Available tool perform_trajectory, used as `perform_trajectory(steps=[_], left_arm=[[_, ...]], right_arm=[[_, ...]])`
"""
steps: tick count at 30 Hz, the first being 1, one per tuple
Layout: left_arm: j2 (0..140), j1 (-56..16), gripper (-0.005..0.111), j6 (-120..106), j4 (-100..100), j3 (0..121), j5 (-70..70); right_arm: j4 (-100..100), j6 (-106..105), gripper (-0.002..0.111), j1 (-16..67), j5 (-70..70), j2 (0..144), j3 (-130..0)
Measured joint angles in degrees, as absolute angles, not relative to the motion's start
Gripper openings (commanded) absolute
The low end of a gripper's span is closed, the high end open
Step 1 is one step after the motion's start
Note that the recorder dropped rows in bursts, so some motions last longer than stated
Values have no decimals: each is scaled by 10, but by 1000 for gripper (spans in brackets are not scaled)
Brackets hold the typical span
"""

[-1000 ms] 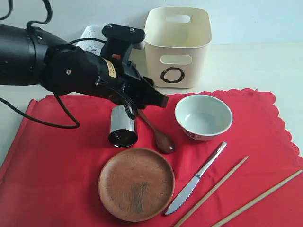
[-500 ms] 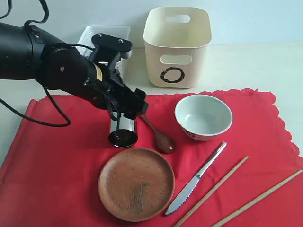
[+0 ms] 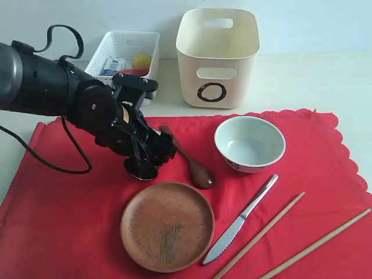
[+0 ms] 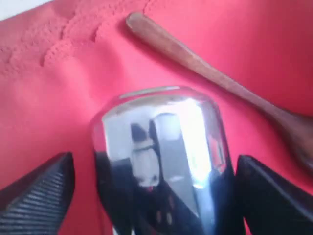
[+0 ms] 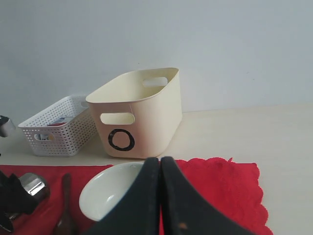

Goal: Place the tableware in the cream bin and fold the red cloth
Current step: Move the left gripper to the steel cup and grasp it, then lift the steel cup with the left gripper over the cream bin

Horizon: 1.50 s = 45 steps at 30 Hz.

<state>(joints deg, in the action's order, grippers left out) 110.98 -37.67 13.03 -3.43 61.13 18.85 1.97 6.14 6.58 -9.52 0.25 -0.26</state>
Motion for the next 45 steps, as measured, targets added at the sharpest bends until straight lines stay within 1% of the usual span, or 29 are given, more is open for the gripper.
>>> perform_trajectory(steps=[2, 4, 5, 6, 7, 8, 9, 10, 11, 13, 20, 30, 33, 42, 45], left_arm=[[1122, -377, 82, 133, -34, 611, 188], [1132, -377, 75, 135, -34, 611, 187], [1135, -377, 64, 135, -34, 611, 187], [1137, -377, 59, 137, -34, 611, 186], [1137, -377, 46, 139, -34, 611, 185], [1137, -377, 41, 140, -34, 611, 182], [1137, -377, 28, 140, -34, 611, 181], [1137, -377, 23, 140, -34, 611, 181], [1137, -377, 11, 140, -34, 611, 181], [1137, -377, 0, 140, -34, 611, 180], [1131, -377, 0, 138, -34, 611, 184], [1043, -377, 0, 137, -34, 611, 171], [1027, -377, 0, 137, -34, 611, 125], [1020, -377, 0, 137, -34, 613, -95], [1027, -377, 0, 137, -36, 632, -129]], right_arm=[[20, 61, 0, 66, -95, 2, -3], [20, 61, 0, 66, -95, 2, -3], [20, 61, 0, 66, -95, 2, -3], [20, 61, 0, 66, -95, 2, -3], [20, 61, 0, 66, -95, 2, -3], [20, 61, 0, 66, -95, 2, -3], [20, 61, 0, 66, -95, 2, -3], [20, 61, 0, 66, -95, 2, -3], [20, 61, 0, 66, -95, 2, -3], [20, 61, 0, 66, -95, 2, -3], [20, 61, 0, 66, -95, 2, -3], [20, 61, 0, 66, -95, 2, -3], [20, 61, 0, 66, -95, 2, -3], [20, 61, 0, 66, -95, 2, -3], [20, 61, 0, 66, -95, 2, -3]])
